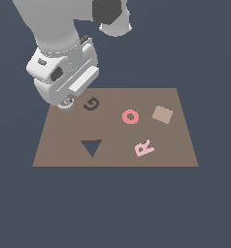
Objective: Insert a designated object into the corresponding slot on a board.
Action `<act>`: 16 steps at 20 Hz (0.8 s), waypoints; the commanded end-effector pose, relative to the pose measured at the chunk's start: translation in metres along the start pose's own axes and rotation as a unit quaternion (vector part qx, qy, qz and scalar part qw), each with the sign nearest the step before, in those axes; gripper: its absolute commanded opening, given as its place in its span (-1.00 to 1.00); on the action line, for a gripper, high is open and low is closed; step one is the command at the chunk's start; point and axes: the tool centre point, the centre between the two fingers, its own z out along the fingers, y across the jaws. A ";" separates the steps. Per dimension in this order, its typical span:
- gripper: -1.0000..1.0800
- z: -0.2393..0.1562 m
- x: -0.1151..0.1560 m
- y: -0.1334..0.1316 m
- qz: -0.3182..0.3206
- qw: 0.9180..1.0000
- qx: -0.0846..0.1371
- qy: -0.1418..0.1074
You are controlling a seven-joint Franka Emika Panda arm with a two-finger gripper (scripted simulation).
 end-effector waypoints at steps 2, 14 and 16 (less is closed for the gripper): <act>0.92 0.008 -0.012 0.009 -0.050 0.999 -0.001 0.001; 0.92 0.028 -0.035 0.036 -0.170 0.985 -0.003 0.002; 0.92 0.030 -0.037 0.039 -0.182 0.983 -0.003 0.002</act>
